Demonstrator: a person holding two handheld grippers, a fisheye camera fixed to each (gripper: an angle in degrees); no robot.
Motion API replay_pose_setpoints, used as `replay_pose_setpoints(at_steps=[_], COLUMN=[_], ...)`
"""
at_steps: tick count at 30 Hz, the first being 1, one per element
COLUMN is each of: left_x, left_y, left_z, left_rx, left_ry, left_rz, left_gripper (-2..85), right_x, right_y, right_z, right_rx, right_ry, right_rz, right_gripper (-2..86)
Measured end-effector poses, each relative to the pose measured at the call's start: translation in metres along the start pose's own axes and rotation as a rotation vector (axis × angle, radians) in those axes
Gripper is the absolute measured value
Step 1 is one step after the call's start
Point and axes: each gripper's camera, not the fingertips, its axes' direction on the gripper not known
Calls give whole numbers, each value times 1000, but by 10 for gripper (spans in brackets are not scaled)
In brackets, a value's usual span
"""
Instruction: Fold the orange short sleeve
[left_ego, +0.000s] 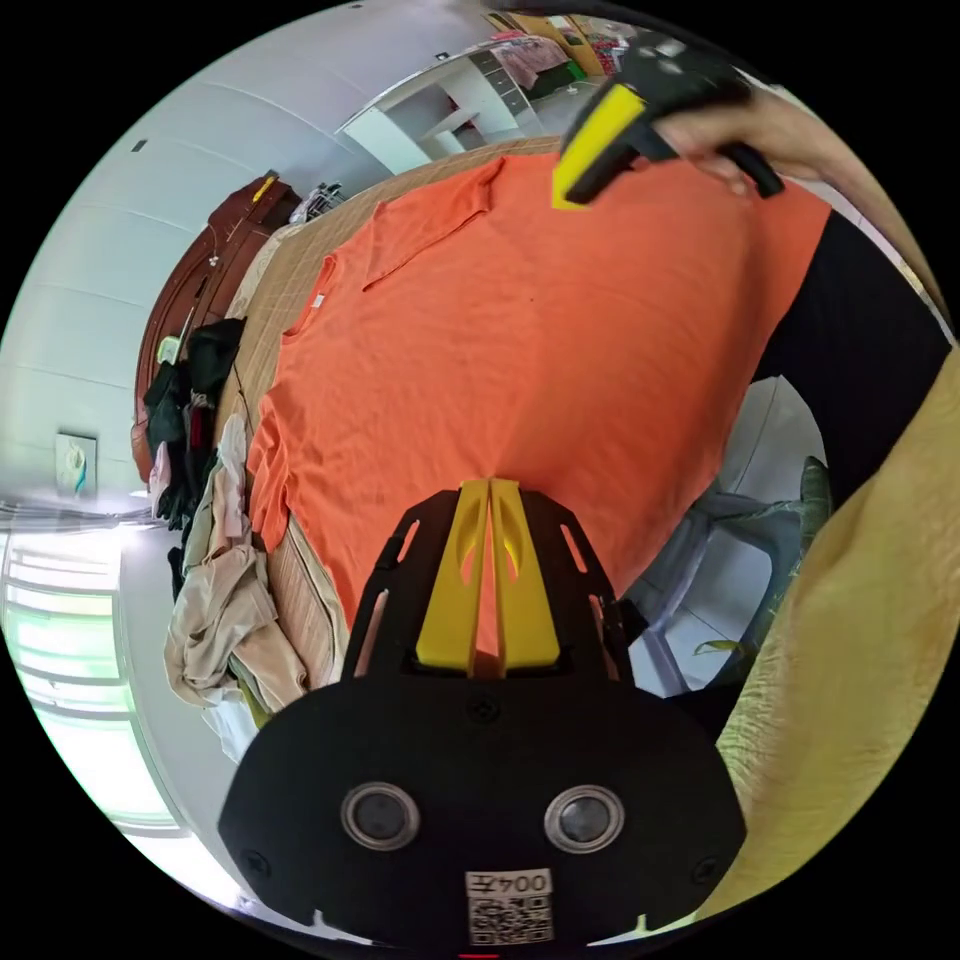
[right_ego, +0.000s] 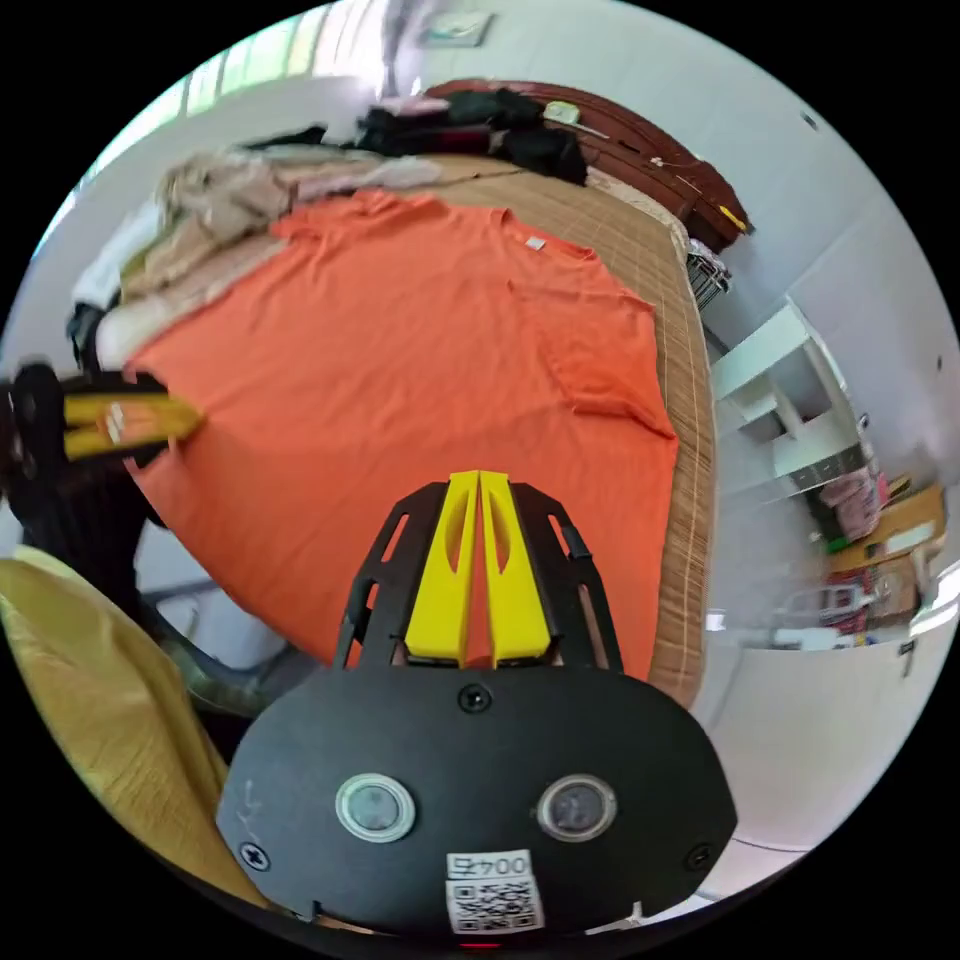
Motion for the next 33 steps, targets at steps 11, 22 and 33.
replay_pose_setpoints(at_steps=[11, 22, 33], left_x=[-28, -73, -278], left_y=[-15, -9, 80], left_z=[-23, -52, -48], left_rx=[39, 77, 123], left_ry=[16, 80, -286], left_rz=[-29, -204, -589], left_gripper=[3, 4, 22], right_x=[-12, 81, 151], right_y=[22, 47, 23], right_z=[-34, -60, -149], right_rx=[79, 90, 279], right_ry=[246, 67, -195], right_rz=[-95, 39, 39], right_gripper=[-8, -6, 80])
